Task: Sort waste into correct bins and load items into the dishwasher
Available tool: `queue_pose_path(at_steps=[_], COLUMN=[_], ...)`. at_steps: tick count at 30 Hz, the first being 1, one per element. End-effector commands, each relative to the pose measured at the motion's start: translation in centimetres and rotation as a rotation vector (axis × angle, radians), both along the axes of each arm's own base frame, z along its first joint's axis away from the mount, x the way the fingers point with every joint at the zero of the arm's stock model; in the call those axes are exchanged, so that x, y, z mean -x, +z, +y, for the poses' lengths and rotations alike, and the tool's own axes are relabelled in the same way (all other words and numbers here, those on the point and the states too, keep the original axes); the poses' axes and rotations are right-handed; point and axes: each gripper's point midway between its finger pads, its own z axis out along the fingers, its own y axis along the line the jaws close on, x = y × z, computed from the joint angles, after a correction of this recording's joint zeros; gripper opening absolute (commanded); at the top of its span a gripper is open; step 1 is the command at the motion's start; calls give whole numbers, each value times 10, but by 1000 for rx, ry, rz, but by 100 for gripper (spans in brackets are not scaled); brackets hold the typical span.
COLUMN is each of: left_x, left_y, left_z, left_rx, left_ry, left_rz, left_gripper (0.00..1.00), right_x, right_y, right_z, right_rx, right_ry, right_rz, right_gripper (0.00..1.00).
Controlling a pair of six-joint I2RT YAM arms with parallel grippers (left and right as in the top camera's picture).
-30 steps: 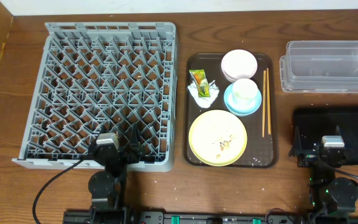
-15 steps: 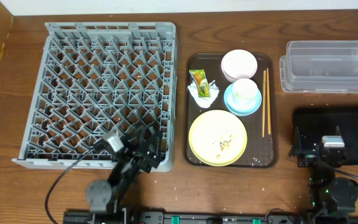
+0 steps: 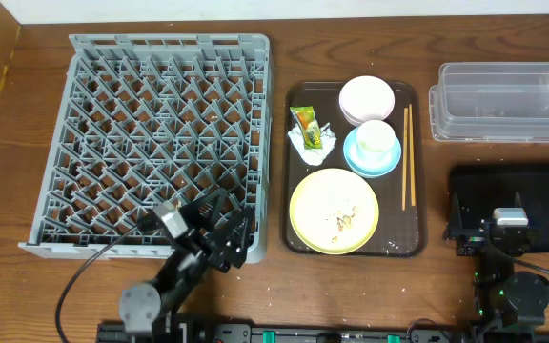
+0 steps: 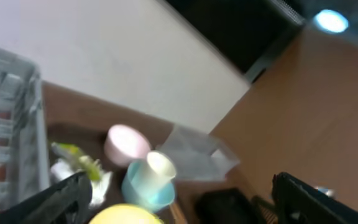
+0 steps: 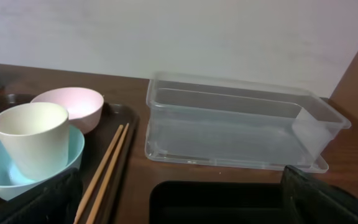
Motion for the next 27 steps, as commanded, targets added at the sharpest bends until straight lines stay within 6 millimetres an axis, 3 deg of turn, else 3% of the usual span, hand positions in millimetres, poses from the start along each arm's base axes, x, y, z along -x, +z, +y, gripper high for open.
queue_pose_path(at_steps=[1, 7, 12, 17, 22, 24, 27], left_x=[-5, -26, -30, -22, 7, 11, 14], left_y=[20, -6, -4, 7, 18, 18, 16], left_z=[10, 73, 107, 154, 204, 209, 212], left_rx=[-192, -405, -524, -645, -670, -597, -525], left_ry=[80, 398, 540, 787, 1126, 1182, 1221], left_rz=[-40, 409, 614, 696, 746, 761, 773], left_gripper=[94, 94, 94, 94, 94, 94, 94], right_x=[0, 0, 0, 0, 0, 0, 1], right_y=[-1, -1, -1, -1, -1, 1, 1], right_z=[-2, -2, -2, -2, -3, -1, 22], right_rx=[-12, -12, -12, -12, -11, -13, -29], right_ry=[-6, -6, -6, -6, -13, -3, 129], right_rz=[3, 3, 3, 3, 0, -5, -6], right_gripper=[99, 99, 99, 99, 99, 99, 99])
